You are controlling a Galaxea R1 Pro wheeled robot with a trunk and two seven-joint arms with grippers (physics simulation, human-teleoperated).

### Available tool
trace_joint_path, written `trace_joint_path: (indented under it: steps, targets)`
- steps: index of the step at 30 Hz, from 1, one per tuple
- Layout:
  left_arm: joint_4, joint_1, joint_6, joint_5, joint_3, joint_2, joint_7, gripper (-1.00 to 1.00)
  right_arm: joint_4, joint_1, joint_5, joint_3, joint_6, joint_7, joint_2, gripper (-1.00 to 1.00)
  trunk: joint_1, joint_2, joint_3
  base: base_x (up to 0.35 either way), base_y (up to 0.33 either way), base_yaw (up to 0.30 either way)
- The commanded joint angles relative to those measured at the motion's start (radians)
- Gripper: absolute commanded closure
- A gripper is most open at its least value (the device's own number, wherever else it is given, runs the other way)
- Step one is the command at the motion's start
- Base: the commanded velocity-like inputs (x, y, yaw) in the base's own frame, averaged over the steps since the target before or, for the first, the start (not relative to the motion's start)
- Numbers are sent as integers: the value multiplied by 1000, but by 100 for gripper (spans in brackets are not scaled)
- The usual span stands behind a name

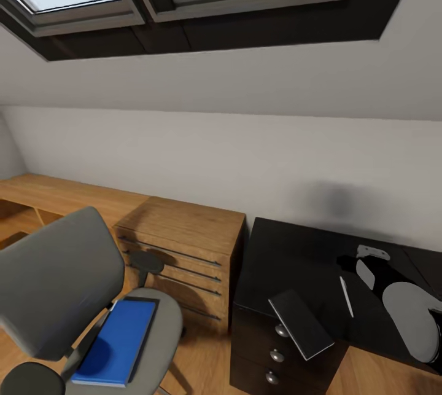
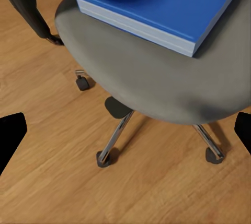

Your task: In the bedroom, organize the workspace by keeping the computer under the desk, ensuring the monitor is on the desk, placing the keyboard on the desk next to the monitor, placing the mouse on the desk next to the keyboard, moving the folder from the swivel chair onto the desk next to the mouse, stacking the notebook on top of the folder with the pen on top of the notebook, and positioning the swivel chair next to the desk.

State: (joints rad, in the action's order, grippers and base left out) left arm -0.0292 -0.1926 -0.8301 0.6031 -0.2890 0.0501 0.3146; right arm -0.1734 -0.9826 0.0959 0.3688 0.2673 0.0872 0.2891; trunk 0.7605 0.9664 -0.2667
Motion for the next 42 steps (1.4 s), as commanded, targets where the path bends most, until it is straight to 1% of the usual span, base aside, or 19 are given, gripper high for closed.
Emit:
trace_joint_path:
  steps: [1,7,9,12,22,25,30,33,38,42]
  targets:
    - [0,-1,-2,3,-9,0,7,-100,-1,-1,10,7,6,0,-1,-100,-4,-6,2,0,0,0]
    - [0,-1,-1,3,-9,0,6,-100,-3,-1,9,7,6,0,-2,-100,-27,-48,21,0,0,0]
    - [0,-1,8,3,-9,0,6,-100,-6,-1,9,7,3,0,-13,-100,-34,-62,27,0,0,0]
    - [0,-1,22,3,-9,0,6,-100,-7,-1,10,7,1,1,-20,-100,-46,-83,36,0,0,0]
    - [0,-1,44,2,-9,-1,6,-100,-9,-1,10,6,-2,1,-29,-100,-84,-153,68,0,0,0]
    - [0,-1,62,2,-10,-1,6,-100,-11,-1,13,6,-3,1,-43,-100,-96,-174,77,0,0,20]
    - [0,-1,74,2,-10,-1,6,-100,-12,0,16,5,-5,2,-60,-100,-115,-209,93,0,0,96]
    - [0,-1,78,2,-10,-1,6,-100,-17,1,18,4,-7,2,-75,-100,-126,-230,102,0,0,202]
    - [0,-1,85,2,-10,-1,6,-100,-37,2,19,4,-8,2,-91,-100,-146,-265,118,0,0,249]
    - [0,-1,114,1,-10,-1,5,-100,-62,5,27,3,-8,2,-108,-100,-161,-293,130,0,0,266]
